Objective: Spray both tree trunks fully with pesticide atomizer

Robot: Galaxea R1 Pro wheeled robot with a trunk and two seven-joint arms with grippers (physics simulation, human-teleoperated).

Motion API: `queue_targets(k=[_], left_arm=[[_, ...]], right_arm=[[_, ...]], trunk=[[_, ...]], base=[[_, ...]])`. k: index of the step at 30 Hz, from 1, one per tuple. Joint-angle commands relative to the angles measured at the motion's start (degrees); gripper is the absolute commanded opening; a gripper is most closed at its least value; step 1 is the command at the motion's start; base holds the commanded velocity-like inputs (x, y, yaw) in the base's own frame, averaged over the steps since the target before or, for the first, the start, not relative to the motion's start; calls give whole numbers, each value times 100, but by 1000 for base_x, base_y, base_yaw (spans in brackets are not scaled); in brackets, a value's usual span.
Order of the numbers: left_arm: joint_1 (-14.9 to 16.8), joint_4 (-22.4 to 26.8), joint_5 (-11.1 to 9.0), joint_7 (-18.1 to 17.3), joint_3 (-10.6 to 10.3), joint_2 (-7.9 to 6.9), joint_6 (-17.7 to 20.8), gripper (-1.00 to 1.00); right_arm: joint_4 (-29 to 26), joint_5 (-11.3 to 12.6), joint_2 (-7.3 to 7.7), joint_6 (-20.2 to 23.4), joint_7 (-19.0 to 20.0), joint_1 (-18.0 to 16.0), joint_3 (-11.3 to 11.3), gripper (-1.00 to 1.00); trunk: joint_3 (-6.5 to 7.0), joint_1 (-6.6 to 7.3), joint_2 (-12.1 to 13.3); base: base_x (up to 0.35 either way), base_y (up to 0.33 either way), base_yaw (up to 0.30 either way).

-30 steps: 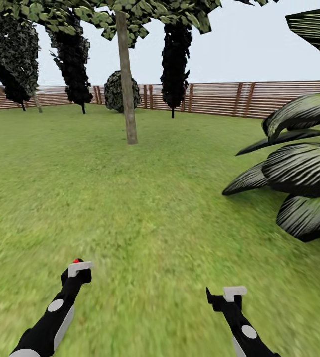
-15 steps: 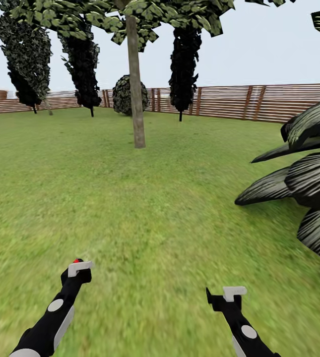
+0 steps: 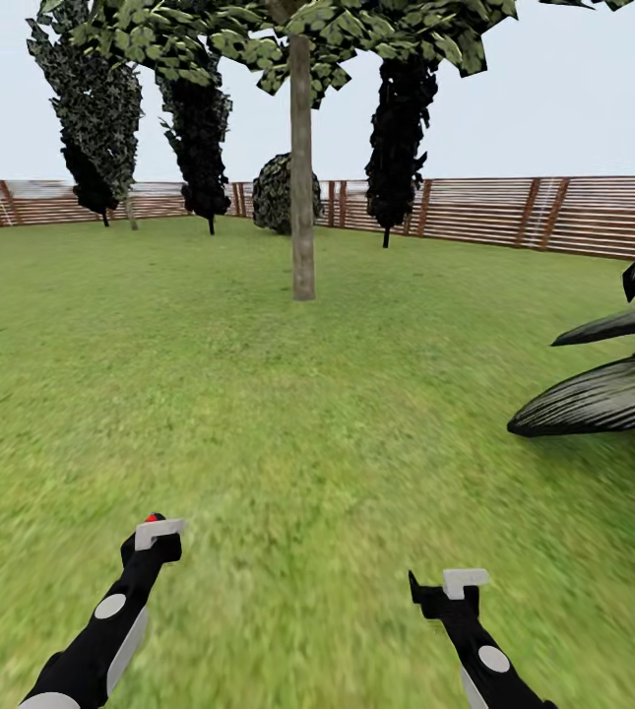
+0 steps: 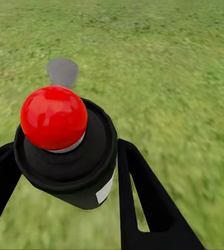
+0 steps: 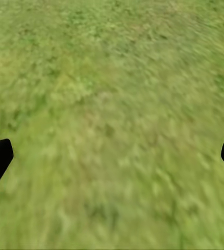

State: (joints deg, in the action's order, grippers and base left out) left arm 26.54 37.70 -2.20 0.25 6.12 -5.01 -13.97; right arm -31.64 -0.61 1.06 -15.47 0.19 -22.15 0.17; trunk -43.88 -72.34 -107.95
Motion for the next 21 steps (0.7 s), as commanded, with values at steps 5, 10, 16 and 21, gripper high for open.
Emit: queue_targets(k=[5,10,16,21], left_arm=[[0,-1,0,1,2,0,0,-100],[0,-8,0,1,3,0,0,-100],[0,-8,0,1,3,0,0,-100],[0,-5,0,1,3,0,0,-100]], right_arm=[[0,0,0,-2,3,0,0,100],[-4,0,0,0,5,0,0,100],[-15,2,-8,0,7,0,8,100],[-17,1,-16,3,7,0,9,100]], trunk=[[38,0,0],[62,0,0],[65,0,0],[65,0,0]], base=[[309,100,168],[309,100,122],[309,100,13],[309,100,1]])
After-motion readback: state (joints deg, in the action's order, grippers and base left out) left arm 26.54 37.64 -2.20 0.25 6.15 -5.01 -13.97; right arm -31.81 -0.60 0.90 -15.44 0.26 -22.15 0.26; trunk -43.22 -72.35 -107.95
